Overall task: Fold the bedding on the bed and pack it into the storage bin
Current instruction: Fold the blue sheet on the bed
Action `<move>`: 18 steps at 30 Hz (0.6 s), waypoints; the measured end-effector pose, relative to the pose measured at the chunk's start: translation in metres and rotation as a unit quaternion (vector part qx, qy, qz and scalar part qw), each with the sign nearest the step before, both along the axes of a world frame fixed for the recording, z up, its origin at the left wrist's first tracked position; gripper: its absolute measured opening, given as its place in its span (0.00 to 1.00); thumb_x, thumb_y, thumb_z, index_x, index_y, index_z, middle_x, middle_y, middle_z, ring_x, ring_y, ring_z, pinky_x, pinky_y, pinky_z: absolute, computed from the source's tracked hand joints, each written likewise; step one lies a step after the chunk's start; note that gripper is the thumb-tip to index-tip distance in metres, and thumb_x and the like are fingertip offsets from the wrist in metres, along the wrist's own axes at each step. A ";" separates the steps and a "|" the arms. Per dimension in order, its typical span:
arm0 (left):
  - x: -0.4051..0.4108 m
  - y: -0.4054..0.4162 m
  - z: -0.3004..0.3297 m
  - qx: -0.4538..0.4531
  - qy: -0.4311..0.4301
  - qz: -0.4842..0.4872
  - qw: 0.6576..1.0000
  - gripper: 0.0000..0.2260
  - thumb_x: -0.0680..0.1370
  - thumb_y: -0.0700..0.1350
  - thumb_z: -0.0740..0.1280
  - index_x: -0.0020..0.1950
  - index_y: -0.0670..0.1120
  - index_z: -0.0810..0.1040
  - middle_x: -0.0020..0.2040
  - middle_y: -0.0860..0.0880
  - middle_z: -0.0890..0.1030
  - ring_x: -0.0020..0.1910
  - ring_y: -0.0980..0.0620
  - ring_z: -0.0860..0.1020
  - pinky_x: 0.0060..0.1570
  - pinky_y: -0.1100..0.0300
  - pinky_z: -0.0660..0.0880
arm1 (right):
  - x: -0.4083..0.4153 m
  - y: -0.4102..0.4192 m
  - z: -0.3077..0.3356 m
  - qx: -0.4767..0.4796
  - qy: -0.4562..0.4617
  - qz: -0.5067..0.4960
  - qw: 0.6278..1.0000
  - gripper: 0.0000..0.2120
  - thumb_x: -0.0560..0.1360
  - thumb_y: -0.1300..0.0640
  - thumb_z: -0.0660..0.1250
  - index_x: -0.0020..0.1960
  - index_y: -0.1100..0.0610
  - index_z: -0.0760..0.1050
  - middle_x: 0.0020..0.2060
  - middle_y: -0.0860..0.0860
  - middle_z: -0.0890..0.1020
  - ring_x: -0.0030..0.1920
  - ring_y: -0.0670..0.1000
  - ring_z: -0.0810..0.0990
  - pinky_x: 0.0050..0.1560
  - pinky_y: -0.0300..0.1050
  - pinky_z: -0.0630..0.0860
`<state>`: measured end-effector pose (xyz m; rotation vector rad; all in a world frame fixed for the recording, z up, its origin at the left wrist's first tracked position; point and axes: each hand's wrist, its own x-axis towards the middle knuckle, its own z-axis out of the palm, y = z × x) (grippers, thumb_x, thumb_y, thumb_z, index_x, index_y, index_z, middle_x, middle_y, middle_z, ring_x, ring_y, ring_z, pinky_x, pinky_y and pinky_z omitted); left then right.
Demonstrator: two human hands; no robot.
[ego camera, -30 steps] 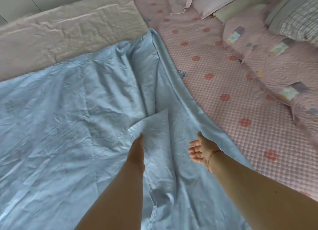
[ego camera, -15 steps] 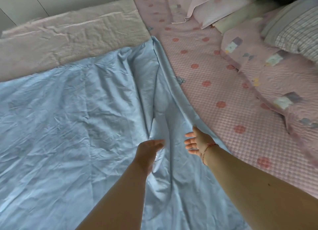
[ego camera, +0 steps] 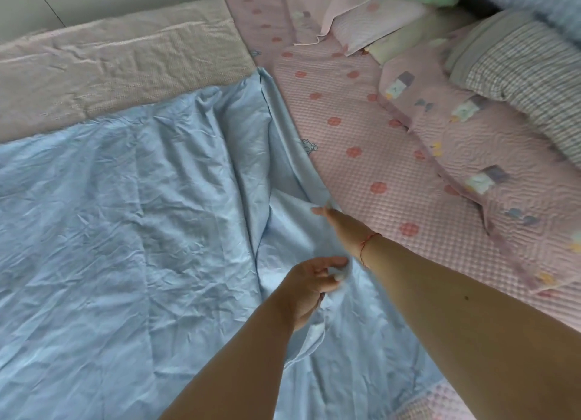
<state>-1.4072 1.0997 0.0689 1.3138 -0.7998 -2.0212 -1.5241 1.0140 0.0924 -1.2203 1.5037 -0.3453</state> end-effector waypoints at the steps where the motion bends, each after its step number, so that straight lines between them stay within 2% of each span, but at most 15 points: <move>1: -0.004 0.003 0.001 0.001 0.001 -0.030 1.000 0.14 0.71 0.34 0.70 0.52 0.50 0.84 0.49 0.47 0.80 0.51 0.53 0.75 0.55 0.63 0.69 | -0.003 0.001 0.001 -0.002 0.039 0.027 0.999 0.26 0.82 0.41 0.42 0.69 0.48 0.71 0.71 0.52 0.69 0.70 0.53 0.67 0.67 0.44 0.58; 3: -0.013 0.011 0.002 0.005 0.006 -0.086 0.996 0.15 0.68 0.36 0.69 0.50 0.51 0.85 0.46 0.50 0.80 0.49 0.54 0.74 0.53 0.62 0.67 | -0.013 0.006 0.001 -0.004 0.102 0.028 0.994 0.29 0.82 0.42 0.43 0.63 0.56 0.77 0.65 0.54 0.75 0.64 0.54 0.72 0.63 0.44 0.62; 5: -0.020 0.017 0.002 0.008 0.000 -0.121 0.993 0.16 0.68 0.37 0.67 0.50 0.52 0.85 0.46 0.49 0.79 0.47 0.53 0.72 0.49 0.62 0.65 | -0.031 0.012 -0.006 -0.001 0.124 -0.028 0.992 0.31 0.82 0.43 0.45 0.53 0.60 0.82 0.58 0.55 0.80 0.54 0.55 0.76 0.57 0.45 0.66; 8: -0.029 0.019 0.004 0.030 0.006 -0.103 0.994 0.17 0.70 0.38 0.66 0.55 0.53 0.84 0.44 0.47 0.76 0.41 0.54 0.71 0.45 0.65 0.67 | -0.064 0.022 -0.017 0.027 0.153 -0.098 0.983 0.33 0.83 0.44 0.44 0.46 0.61 0.83 0.49 0.56 0.82 0.40 0.51 0.75 0.48 0.43 0.67; 11: -0.034 0.019 0.000 0.077 0.016 -0.053 0.996 0.23 0.70 0.47 0.67 0.65 0.57 0.75 0.50 0.48 0.81 0.47 0.49 0.79 0.51 0.59 0.74 | -0.092 0.038 -0.024 0.076 0.139 -0.132 0.978 0.33 0.82 0.44 0.45 0.43 0.59 0.84 0.47 0.58 0.84 0.43 0.56 0.78 0.53 0.44 0.73; 14: -0.037 0.022 -0.006 0.117 -0.012 -0.038 0.992 0.15 0.80 0.54 0.62 0.66 0.58 0.71 0.62 0.49 0.77 0.57 0.47 0.79 0.56 0.50 0.74 | -0.104 0.054 -0.034 0.078 0.126 -0.146 0.978 0.25 0.80 0.44 0.55 0.33 0.52 0.83 0.43 0.57 0.85 0.45 0.59 0.82 0.56 0.51 0.77; 16: -0.039 0.027 -0.013 0.133 -0.042 -0.033 0.990 0.15 0.80 0.56 0.61 0.65 0.54 0.73 0.63 0.50 0.76 0.58 0.47 0.78 0.55 0.50 0.75 | -0.106 0.061 -0.040 0.062 0.132 -0.146 0.979 0.18 0.77 0.51 0.62 0.32 0.52 0.82 0.39 0.56 0.84 0.41 0.58 0.83 0.52 0.49 0.79; 18: -0.043 0.031 -0.019 0.140 -0.070 -0.032 0.987 0.17 0.79 0.57 0.62 0.64 0.50 0.75 0.62 0.50 0.77 0.59 0.48 0.78 0.51 0.52 0.75 | -0.111 0.067 -0.044 0.050 0.186 -0.113 0.975 0.14 0.75 0.55 0.64 0.33 0.56 0.80 0.30 0.53 0.80 0.35 0.54 0.81 0.39 0.42 0.78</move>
